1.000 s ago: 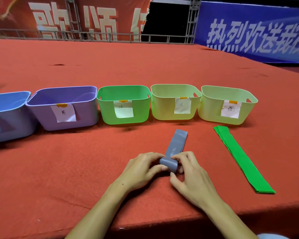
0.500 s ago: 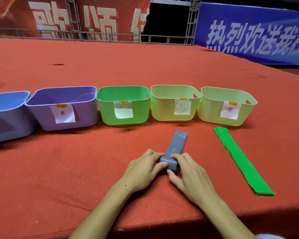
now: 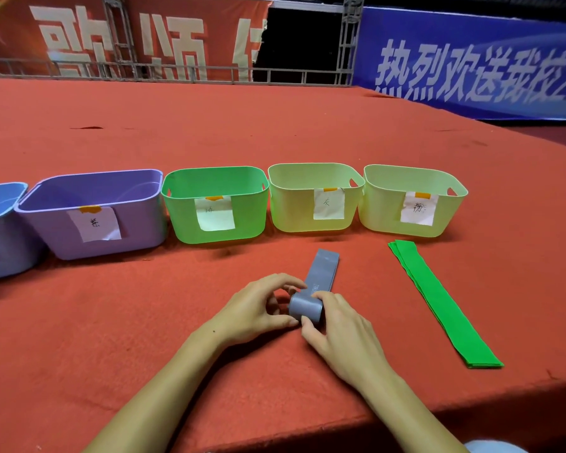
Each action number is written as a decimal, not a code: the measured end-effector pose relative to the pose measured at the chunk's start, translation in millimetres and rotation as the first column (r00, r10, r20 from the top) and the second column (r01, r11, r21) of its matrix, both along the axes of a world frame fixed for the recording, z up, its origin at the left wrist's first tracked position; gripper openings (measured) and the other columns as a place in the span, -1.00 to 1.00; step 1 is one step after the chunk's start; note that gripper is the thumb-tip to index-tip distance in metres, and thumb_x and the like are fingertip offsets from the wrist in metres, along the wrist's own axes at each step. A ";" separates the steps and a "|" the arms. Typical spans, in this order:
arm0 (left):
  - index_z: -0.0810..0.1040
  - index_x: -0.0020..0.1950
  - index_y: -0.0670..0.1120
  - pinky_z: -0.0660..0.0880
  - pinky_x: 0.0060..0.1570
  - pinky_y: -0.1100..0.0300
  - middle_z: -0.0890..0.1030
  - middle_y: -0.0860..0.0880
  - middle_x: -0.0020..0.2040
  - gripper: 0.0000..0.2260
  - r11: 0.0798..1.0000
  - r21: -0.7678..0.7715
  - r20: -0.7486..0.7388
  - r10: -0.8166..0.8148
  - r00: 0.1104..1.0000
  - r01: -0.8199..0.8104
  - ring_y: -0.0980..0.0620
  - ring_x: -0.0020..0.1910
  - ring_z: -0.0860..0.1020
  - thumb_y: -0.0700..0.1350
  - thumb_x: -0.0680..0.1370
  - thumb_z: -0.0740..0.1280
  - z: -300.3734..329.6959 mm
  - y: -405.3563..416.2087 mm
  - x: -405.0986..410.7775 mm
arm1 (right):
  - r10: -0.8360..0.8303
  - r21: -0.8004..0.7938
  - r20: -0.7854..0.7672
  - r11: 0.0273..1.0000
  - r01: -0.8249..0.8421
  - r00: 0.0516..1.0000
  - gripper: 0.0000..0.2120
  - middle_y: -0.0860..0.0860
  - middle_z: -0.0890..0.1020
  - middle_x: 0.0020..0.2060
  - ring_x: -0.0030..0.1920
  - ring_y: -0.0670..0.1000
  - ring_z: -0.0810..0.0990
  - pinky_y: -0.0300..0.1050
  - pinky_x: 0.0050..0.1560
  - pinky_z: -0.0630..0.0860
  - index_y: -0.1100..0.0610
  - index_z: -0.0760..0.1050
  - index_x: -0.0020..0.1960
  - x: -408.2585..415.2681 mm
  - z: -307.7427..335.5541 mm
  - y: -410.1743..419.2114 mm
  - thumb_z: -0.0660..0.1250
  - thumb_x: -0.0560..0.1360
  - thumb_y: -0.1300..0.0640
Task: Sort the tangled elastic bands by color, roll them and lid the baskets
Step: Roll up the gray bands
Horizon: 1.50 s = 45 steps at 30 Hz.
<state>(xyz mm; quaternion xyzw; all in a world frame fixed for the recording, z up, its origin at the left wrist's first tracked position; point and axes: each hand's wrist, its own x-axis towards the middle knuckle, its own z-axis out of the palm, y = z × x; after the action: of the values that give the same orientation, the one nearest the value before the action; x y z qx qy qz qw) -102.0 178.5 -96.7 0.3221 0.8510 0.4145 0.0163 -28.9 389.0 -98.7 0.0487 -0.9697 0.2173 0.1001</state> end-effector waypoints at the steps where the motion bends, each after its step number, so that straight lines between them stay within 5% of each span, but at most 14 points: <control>1: 0.59 0.34 0.12 0.51 -0.12 0.26 0.64 0.14 0.19 -0.52 1.000 0.024 0.011 -0.007 1.000 0.007 0.19 -0.24 0.50 -0.13 0.48 0.61 -2.0 -0.3 -0.1 | -0.003 -0.004 0.003 1.000 0.003 1.000 -0.50 -0.10 0.53 0.30 0.25 0.02 0.61 -0.01 0.18 0.53 -0.07 0.36 0.47 -0.4 -0.5 0.1 0.25 0.60 -0.24; 4: 0.61 0.34 0.07 0.50 -0.07 0.30 0.64 0.16 0.19 -0.56 1.000 0.028 -0.017 -0.001 1.000 0.002 0.22 -0.15 0.56 -0.14 0.50 0.61 -5.6 -0.9 -0.1 | -0.012 0.010 0.003 1.000 0.012 1.000 -0.50 -0.08 0.53 0.27 0.24 0.03 0.60 0.01 0.19 0.53 -0.07 0.37 0.46 -1.0 -0.5 0.2 0.24 0.60 -0.26; 12: 0.54 0.37 0.22 0.59 0.10 0.01 0.62 0.31 0.23 -0.55 0.994 -0.091 -0.051 0.050 0.997 -0.055 0.27 0.05 0.60 0.14 0.50 0.52 -4.5 -1.0 1.7 | -0.036 0.106 0.000 0.994 0.036 0.999 -0.52 -0.06 0.47 0.16 0.18 0.04 0.59 0.00 0.11 0.51 -0.09 0.35 0.43 0.9 3.4 -5.8 0.17 0.61 -0.29; 17: 0.45 0.44 0.29 0.60 0.21 0.00 0.60 0.30 0.28 -0.54 0.989 -0.135 -0.053 0.051 0.997 -0.058 0.26 0.23 0.60 0.19 0.56 0.46 -5.2 -1.2 2.2 | -0.077 0.126 -0.029 0.989 0.080 0.997 -0.51 -0.06 0.28 0.09 -0.02 0.09 0.60 0.02 -0.06 0.56 -0.11 0.43 0.29 -1.7 7.1 -3.2 0.10 0.53 -0.38; 23: 0.50 0.42 0.24 0.58 0.18 -0.02 0.57 0.28 0.22 -0.61 0.989 -0.144 -0.043 0.019 0.999 -0.025 0.22 0.18 0.59 0.21 0.61 0.40 -5.2 0.8 -3.8 | -0.022 0.079 -0.042 0.997 0.026 0.999 -0.46 -0.10 0.32 0.18 0.10 0.03 0.62 0.01 0.00 0.59 -0.12 0.33 0.47 -3.1 3.8 4.6 0.19 0.58 -0.34; 29: 0.49 0.44 0.24 0.57 0.20 -0.04 0.49 0.30 0.25 -0.59 0.984 -0.174 -0.030 0.018 0.999 -0.023 0.25 0.10 0.56 0.26 0.61 0.36 -7.4 0.8 -9.3 | 0.050 0.004 -0.104 0.999 -0.050 0.993 -0.52 -0.16 0.37 0.23 0.07 -0.05 0.64 -0.01 -0.06 0.62 -0.13 0.36 0.34 -8.0 0.1 11.4 0.42 0.48 -0.16; 35: 0.47 0.47 0.25 0.55 0.26 -0.09 0.53 0.29 0.26 -0.52 0.984 -0.177 -0.004 0.031 1.000 -0.031 0.22 0.24 0.57 0.39 0.61 0.24 -7.9 1.5 -9.5 | 0.062 -0.045 -0.099 0.997 -0.066 0.993 -0.52 -0.23 0.49 0.03 0.00 -0.09 0.61 -0.06 -0.01 0.58 -0.13 0.42 0.32 -13.3 1.2 16.1 0.36 0.44 -0.22; 40: 0.58 0.37 0.23 0.52 0.27 0.01 0.61 0.26 0.16 -0.72 0.990 -0.143 0.079 0.006 0.997 0.005 0.22 0.14 0.59 0.23 0.70 0.27 -1.2 -1.5 -5.7 | 0.056 -0.084 -0.104 0.994 -0.065 0.993 -0.51 -0.30 0.39 -0.23 -0.18 -0.13 0.48 -0.15 -0.13 0.44 -0.10 0.50 0.28 -11.2 5.0 17.3 0.31 0.42 -0.27; 45: 0.53 0.38 0.26 0.57 0.23 -0.06 0.68 0.21 0.16 -0.70 0.997 -0.072 0.091 0.020 0.996 -0.013 0.12 0.09 0.67 0.26 0.67 0.31 3.6 0.8 -0.5 | 0.059 -0.065 -0.087 0.996 -0.064 0.995 -0.56 -0.26 0.43 -0.18 -0.15 -0.15 0.45 -0.14 -0.12 0.39 -0.10 0.51 0.22 -9.1 4.6 19.6 0.27 0.45 -0.30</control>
<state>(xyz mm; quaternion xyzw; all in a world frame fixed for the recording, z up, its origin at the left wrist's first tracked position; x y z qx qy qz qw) -102.6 179.3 -93.1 0.2951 0.8662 0.3983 0.0633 -38.0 408.6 -94.1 0.0843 -0.9548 0.2505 0.1360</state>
